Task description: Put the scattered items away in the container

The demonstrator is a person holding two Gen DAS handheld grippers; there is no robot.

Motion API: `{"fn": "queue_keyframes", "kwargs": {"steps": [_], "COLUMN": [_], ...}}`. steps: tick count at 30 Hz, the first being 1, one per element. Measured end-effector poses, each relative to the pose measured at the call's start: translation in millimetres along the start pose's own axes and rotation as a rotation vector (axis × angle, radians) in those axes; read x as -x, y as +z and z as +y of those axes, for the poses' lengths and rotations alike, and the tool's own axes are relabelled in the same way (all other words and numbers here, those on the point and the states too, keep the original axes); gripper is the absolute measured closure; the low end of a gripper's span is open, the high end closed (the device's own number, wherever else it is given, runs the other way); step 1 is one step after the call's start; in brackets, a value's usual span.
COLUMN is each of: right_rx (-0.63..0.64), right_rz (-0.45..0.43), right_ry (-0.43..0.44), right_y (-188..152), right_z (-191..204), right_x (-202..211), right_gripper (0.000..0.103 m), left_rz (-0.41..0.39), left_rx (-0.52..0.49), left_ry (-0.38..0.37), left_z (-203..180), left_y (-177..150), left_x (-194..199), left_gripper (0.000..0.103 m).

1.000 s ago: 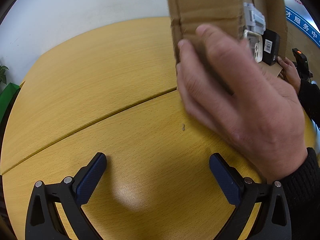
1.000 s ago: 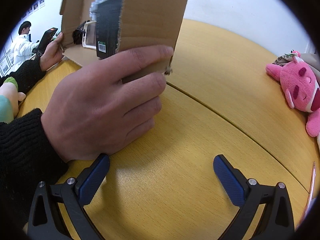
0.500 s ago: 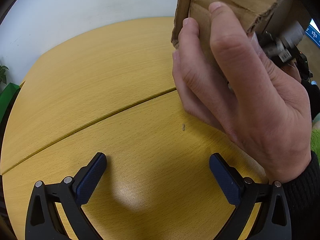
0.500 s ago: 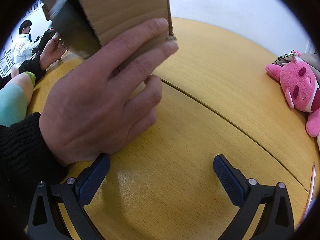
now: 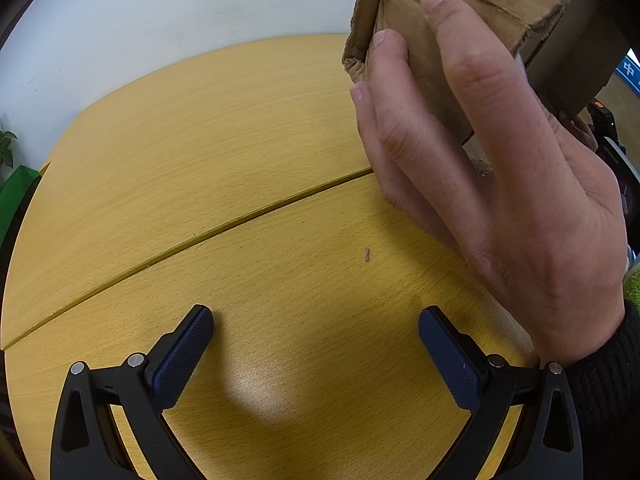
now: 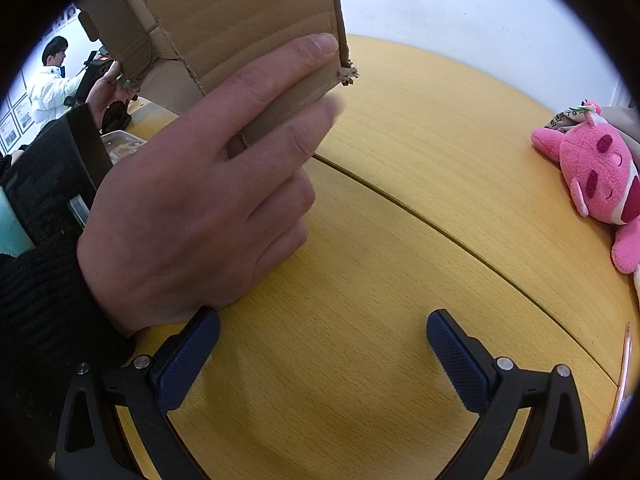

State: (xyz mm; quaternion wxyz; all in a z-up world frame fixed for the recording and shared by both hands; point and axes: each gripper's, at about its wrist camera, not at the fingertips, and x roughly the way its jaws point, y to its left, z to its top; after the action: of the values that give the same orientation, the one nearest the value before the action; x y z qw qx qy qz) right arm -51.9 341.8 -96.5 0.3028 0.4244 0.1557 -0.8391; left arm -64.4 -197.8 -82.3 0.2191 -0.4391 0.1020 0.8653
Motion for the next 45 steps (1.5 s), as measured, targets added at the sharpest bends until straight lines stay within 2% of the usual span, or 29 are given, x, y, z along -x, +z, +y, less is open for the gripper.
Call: {"fn": "queue_keyframes", "kwargs": {"steps": [45], "right_rx": [-0.001], "right_rz": [-0.001], "right_ry": [-0.002], "right_y": [-2.0], "right_z": [1.7], "right_x": [-0.6], "right_gripper": [0.000], "left_rz": [0.000], "left_rx": [-0.001], "left_ry": [0.000], "left_z": [2.4], "left_y": [1.4], "left_x": [0.5], "left_gripper": [0.000]}}
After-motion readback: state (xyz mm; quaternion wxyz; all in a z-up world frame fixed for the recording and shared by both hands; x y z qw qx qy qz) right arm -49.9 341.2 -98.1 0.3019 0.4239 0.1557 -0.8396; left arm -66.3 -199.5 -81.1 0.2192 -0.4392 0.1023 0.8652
